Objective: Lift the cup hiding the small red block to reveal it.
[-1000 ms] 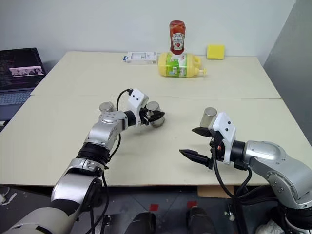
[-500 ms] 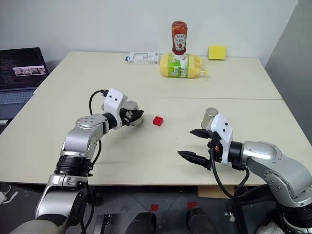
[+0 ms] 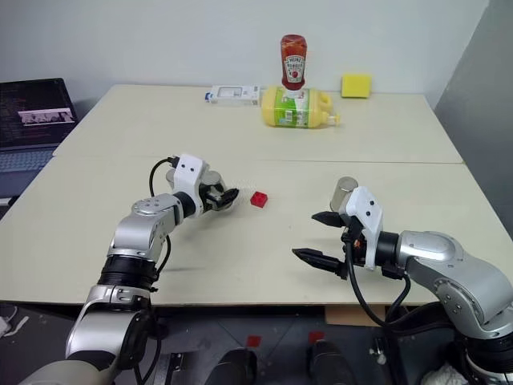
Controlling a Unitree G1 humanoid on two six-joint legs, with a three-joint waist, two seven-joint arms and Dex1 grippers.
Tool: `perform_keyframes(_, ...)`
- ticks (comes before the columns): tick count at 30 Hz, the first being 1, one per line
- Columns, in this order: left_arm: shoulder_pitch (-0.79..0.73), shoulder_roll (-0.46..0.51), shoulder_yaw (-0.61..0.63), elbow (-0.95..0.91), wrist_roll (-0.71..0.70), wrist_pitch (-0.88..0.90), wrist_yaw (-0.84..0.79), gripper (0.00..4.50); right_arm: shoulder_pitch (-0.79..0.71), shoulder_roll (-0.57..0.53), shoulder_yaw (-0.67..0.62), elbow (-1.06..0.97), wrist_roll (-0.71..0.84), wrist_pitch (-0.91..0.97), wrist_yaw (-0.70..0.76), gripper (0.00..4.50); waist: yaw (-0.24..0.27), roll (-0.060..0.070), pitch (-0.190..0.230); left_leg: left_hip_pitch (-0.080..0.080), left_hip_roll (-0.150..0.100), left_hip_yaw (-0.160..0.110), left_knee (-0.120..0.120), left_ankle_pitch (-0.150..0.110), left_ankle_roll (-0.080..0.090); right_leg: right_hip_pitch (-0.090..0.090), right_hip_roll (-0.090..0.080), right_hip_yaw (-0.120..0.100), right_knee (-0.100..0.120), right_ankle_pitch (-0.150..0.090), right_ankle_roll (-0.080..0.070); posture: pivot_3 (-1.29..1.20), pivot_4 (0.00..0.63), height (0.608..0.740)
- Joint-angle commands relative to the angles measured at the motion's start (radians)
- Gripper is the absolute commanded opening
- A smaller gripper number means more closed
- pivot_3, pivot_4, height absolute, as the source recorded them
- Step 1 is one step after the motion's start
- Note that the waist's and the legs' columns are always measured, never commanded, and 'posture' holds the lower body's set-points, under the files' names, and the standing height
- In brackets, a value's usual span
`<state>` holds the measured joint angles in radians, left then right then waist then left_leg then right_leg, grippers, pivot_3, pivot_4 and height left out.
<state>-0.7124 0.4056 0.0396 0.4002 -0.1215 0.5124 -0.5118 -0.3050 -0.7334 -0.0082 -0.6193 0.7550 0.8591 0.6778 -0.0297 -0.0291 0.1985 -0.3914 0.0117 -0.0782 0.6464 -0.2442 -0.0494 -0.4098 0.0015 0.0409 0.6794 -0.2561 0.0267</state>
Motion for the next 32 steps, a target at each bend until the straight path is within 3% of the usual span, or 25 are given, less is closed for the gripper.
perform_keyframes(1,-0.044,0.021,0.036,-0.099,-0.019,0.009,0.016,4.49,-0.014,-0.008,-0.019,-0.017,-0.001,-0.017,0.008,4.5,0.0,0.0,0.0,0.0,0.0,0.0,0.0,0.0,0.0,0.0,0.0,0.0,0.0,0.0,0.0,0.0,0.15,0.74)
perform_keyframes(10,-0.104,0.049,0.074,-0.274,-0.059,0.081,0.027,4.49,-0.031,0.007,-0.004,-0.001,-0.021,-0.035,0.01,4.5,0.0,0.0,0.0,0.0,0.0,0.0,0.0,0.0,0.0,0.0,0.0,0.0,0.0,0.0,0.0,0.0,0.15,0.74)
perform_keyframes(16,0.058,0.28,0.034,-0.495,-0.053,0.1,-0.158,4.49,-0.016,-0.001,-0.013,0.011,-0.095,-0.105,0.003,4.5,-0.018,0.0,0.0,0.002,0.001,0.001,-0.002,0.0,0.0,-0.001,0.001,0.001,0.0,0.0,0.0,0.0,0.15,0.74)
perform_keyframes(24,0.326,0.562,0.164,-0.634,-0.151,0.125,-0.392,4.49,0.037,-0.058,-0.116,0.081,-0.073,-0.168,0.111,4.5,-0.006,0.0,0.0,0.001,0.001,0.001,-0.001,0.0,0.0,0.0,0.0,0.001,-0.001,-0.001,-0.001,0.0,0.15,0.74)
perform_keyframes(32,0.464,0.608,0.236,-0.693,-0.231,0.159,-0.446,4.49,0.101,-0.099,-0.149,0.092,-0.064,-0.181,0.177,4.5,0.002,0.0,0.0,0.001,0.001,0.001,-0.001,0.0,0.0,0.0,-0.001,0.0,-0.001,-0.001,-0.002,0.0,0.15,0.74)
